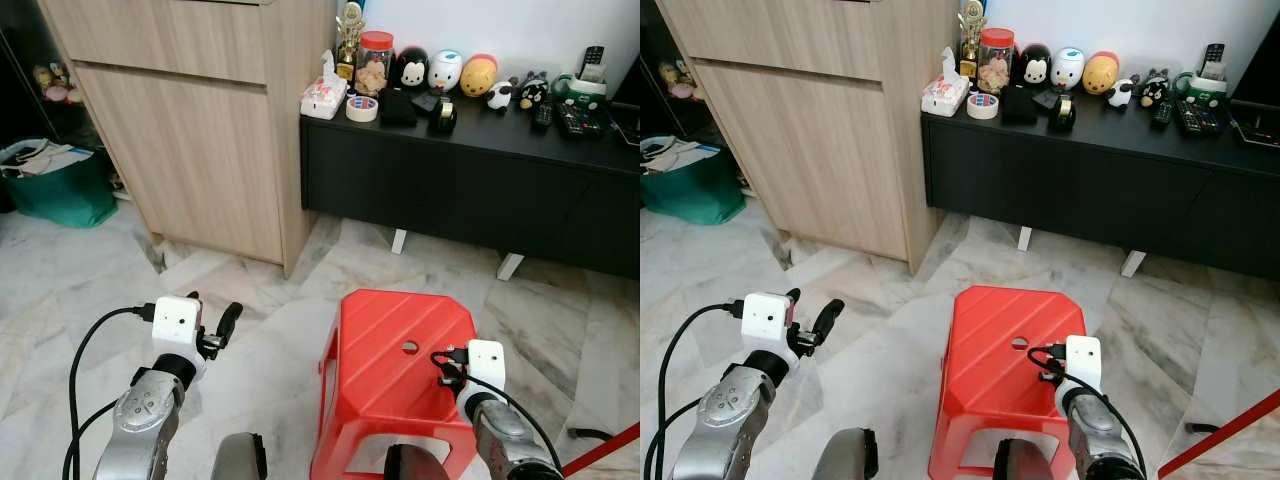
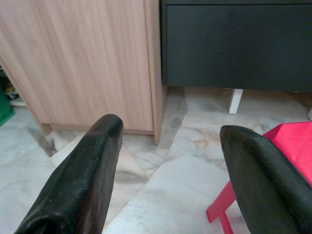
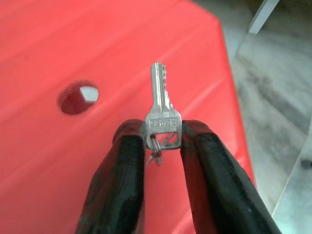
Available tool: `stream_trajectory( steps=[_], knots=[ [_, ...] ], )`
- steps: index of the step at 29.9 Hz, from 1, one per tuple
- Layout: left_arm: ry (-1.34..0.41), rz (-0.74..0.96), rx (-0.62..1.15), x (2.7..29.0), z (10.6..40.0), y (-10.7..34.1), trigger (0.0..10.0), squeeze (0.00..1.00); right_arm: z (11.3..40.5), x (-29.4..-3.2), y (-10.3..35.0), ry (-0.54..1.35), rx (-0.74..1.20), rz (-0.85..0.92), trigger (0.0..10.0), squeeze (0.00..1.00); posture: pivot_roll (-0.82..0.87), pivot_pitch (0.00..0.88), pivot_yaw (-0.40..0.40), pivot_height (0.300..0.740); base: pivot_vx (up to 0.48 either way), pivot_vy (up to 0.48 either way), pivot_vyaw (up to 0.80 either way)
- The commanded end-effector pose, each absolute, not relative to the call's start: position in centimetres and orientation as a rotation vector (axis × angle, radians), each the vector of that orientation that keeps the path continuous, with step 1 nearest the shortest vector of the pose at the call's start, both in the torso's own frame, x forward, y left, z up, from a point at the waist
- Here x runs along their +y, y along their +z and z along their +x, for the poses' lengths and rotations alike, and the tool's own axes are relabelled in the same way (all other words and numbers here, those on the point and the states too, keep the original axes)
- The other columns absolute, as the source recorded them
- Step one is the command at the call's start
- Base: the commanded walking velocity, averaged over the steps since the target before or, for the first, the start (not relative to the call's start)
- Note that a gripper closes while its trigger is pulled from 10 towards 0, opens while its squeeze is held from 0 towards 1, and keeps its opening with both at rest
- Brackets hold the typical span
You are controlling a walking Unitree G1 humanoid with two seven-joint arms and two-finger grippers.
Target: Hang keys on a hook
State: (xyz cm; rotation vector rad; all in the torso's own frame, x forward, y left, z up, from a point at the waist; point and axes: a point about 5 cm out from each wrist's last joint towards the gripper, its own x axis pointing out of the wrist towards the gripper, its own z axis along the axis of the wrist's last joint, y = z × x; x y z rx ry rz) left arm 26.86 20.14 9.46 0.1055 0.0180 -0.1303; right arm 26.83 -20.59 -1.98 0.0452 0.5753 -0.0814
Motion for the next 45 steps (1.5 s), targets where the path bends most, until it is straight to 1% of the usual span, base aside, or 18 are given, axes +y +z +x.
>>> stream_trajectory(
  steps=[1, 3, 7, 13, 14, 15, 20, 23, 26, 37, 38, 39, 43, 45],
  knots=[
    [-0.116, 0.114, 0.014, 20.4, 26.9, 9.4, 10.0, 0.00, 26.9, -21.1, -1.6, -0.083, 0.537, 0.038, 0.0, 0.00, 0.14, 0.000, -0.069, 0.605, 0.000, 0.000, 0.00],
    [-0.107, 0.115, 0.010, 20.5, 27.0, 9.3, 10.0, 0.00, 27.6, -21.0, -0.1, -0.043, 0.411, 0.043, 0.0, 0.00, 0.13, 0.000, -0.075, 0.605, 0.000, 0.000, 0.00],
    [-0.110, 0.112, 0.007, 20.4, 27.0, 9.2, 10.0, 0.00, 28.0, -20.6, 0.7, -0.002, 0.355, 0.059, 0.0, 0.00, 0.13, 0.000, -0.077, 0.605, 0.000, 0.000, 0.00],
    [-0.139, 0.097, -0.005, 19.7, 27.1, 9.4, 10.0, 0.00, 28.3, -20.0, 1.7, 0.079, 0.291, 0.019, 0.0, 0.00, 0.13, 0.000, -0.084, 0.605, 0.000, 0.000, 0.00],
    [-0.149, 0.094, -0.011, 19.6, 27.2, 9.5, 10.0, 0.00, 28.4, -20.0, 1.9, 0.097, 0.282, -0.001, 0.9, 0.00, 0.13, 0.000, -0.085, 0.605, 0.000, 0.000, 0.00],
    [-0.160, 0.091, -0.015, 19.4, 27.3, 9.7, 10.0, 0.00, 28.5, -20.0, 2.1, 0.108, 0.278, -0.019, 10.0, 0.00, 0.13, 0.000, -0.085, 0.605, 0.000, 0.000, 0.00],
    [-0.210, 0.086, -0.028, 18.6, 27.5, 10.0, 10.0, 0.00, 29.3, -20.4, 2.9, 0.113, 0.260, -0.040, 10.0, 0.00, 0.13, 0.000, -0.089, 0.605, 0.000, 0.000, 0.00],
    [-0.211, 0.082, -0.035, 18.5, 27.5, 10.1, 10.0, 0.00, 29.8, -19.7, 3.7, 0.158, 0.222, -0.018, 10.0, 0.00, 0.13, 0.000, -0.091, 0.605, 0.000, 0.000, 0.00],
    [-0.214, 0.079, -0.037, 18.3, 27.5, 10.1, 10.0, 0.00, 29.8, -19.2, 4.0, 0.183, 0.207, -0.005, 10.0, 0.00, 0.13, 0.000, -0.096, 0.625, 0.000, 0.000, 0.00],
    [-0.244, 0.080, -0.028, 17.8, 27.5, 9.9, 10.0, 0.00, 29.8, -18.5, 4.0, 0.239, 0.223, -0.001, 10.0, 0.00, 0.13, 0.000, -0.097, 0.675, 0.000, 0.000, 0.00],
    [-0.248, 0.083, -0.027, 17.7, 27.5, 9.9, 10.0, 0.00, 29.9, -18.4, 4.1, 0.248, 0.224, -0.002, 10.0, 0.00, 0.13, 0.000, -0.098, 0.685, 0.000, 0.000, 0.00],
    [-0.248, 0.083, -0.027, 17.7, 27.5, 9.9, 10.0, 0.00, 29.9, -18.4, 4.1, 0.248, 0.224, -0.002, 10.0, 0.00, 0.13, 0.000, -0.098, 0.685, 0.000, 0.000, 0.00],
    [-0.264, 0.096, -0.033, 17.5, 27.7, 10.1, 10.0, 0.00, 30.1, -18.0, 4.4, 0.311, 0.234, -0.001, 10.0, 0.00, 0.13, 0.000, -0.099, 0.705, 0.000, 0.000, 0.00],
    [-0.285, 0.119, -0.032, 17.4, 27.7, 10.1, 10.0, 0.00, 30.2, -17.4, 4.6, 0.372, 0.235, -0.012, 10.0, 0.00, 0.13, 0.000, -0.102, 0.715, 0.000, 0.000, 0.00]
  ],
)
